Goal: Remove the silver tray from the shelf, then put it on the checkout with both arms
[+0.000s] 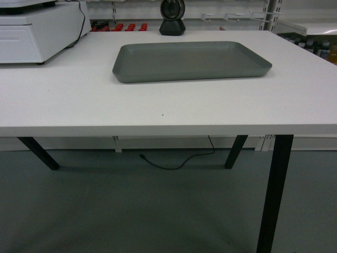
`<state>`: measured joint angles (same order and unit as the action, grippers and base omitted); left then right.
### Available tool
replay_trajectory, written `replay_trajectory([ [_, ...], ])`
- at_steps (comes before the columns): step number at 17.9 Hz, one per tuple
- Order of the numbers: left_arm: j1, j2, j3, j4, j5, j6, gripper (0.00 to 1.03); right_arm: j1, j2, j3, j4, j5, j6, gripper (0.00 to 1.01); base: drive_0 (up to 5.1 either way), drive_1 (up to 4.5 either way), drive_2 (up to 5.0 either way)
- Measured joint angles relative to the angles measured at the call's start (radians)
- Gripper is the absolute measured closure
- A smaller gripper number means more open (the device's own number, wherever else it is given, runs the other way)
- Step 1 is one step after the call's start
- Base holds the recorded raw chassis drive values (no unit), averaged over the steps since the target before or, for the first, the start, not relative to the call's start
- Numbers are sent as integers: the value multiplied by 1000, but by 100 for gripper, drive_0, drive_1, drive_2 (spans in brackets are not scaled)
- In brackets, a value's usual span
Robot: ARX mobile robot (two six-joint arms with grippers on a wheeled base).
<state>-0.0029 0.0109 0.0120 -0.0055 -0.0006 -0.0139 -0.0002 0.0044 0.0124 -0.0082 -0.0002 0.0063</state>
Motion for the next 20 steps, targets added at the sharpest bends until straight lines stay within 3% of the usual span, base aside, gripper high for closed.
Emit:
replay_trajectory([
  [20, 0, 0, 0, 3, 0, 0, 5, 0, 0, 0, 6, 0, 0, 3, -7, -418, 404],
])
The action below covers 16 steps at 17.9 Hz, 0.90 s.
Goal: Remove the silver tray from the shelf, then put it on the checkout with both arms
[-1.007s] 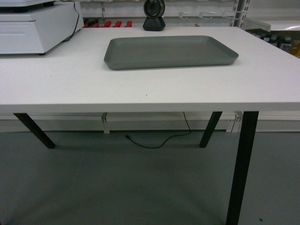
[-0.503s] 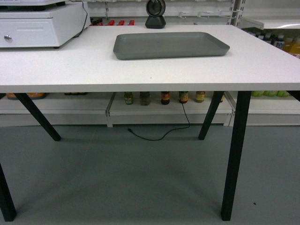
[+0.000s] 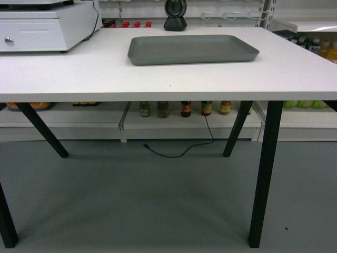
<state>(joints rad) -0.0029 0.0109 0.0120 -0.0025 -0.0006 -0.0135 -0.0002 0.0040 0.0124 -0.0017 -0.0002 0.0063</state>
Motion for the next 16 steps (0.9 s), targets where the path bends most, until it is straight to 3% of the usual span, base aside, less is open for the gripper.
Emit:
replay_trajectory([
  [16, 0, 0, 0, -5, 0, 4, 5, 0, 0, 0, -5, 0, -4, 3, -7, -418, 404],
])
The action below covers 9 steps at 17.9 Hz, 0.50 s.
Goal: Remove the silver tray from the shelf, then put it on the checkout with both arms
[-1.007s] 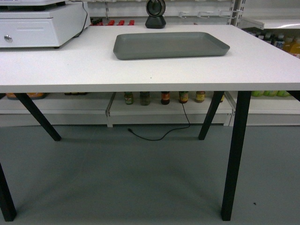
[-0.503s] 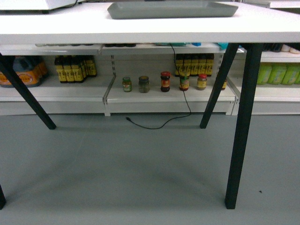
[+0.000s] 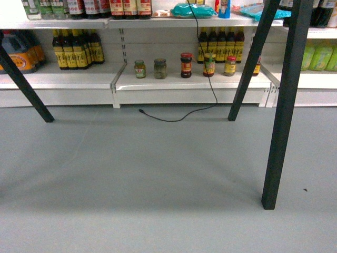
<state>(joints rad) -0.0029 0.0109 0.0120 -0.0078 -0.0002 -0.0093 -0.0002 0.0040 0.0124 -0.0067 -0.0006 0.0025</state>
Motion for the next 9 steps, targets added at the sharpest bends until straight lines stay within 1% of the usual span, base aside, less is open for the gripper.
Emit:
replay_trajectory([
  [9, 0, 0, 0, 1, 0, 0, 5, 0, 0, 0, 0, 0, 0, 3, 0, 0, 0],
])
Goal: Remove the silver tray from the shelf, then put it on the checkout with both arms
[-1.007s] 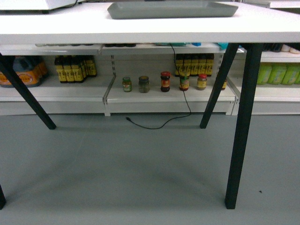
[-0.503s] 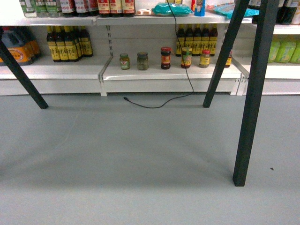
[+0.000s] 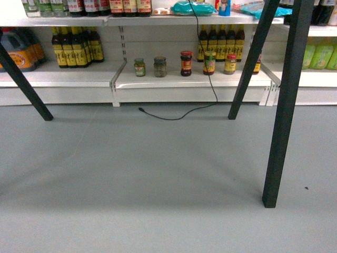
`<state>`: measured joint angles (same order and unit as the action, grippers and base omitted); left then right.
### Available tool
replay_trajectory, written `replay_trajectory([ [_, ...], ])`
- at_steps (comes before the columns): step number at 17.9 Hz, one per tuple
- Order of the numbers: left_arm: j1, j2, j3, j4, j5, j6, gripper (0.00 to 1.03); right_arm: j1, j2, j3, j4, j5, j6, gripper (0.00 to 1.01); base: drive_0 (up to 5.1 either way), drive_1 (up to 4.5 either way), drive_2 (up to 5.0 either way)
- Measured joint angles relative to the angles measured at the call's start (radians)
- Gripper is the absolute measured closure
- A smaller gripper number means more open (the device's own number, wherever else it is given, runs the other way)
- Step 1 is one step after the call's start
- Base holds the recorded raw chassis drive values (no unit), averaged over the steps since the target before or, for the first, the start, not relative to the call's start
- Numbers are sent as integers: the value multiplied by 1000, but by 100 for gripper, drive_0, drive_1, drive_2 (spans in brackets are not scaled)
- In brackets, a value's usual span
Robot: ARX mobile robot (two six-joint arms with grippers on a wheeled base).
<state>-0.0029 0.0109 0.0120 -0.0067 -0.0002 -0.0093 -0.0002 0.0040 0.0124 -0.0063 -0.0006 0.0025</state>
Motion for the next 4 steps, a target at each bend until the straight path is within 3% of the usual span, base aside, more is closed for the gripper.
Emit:
replay_trajectory([
  [4, 0, 0, 0, 0, 0, 0, 5, 0, 0, 0, 0, 0, 0, 3, 0, 0, 0],
])
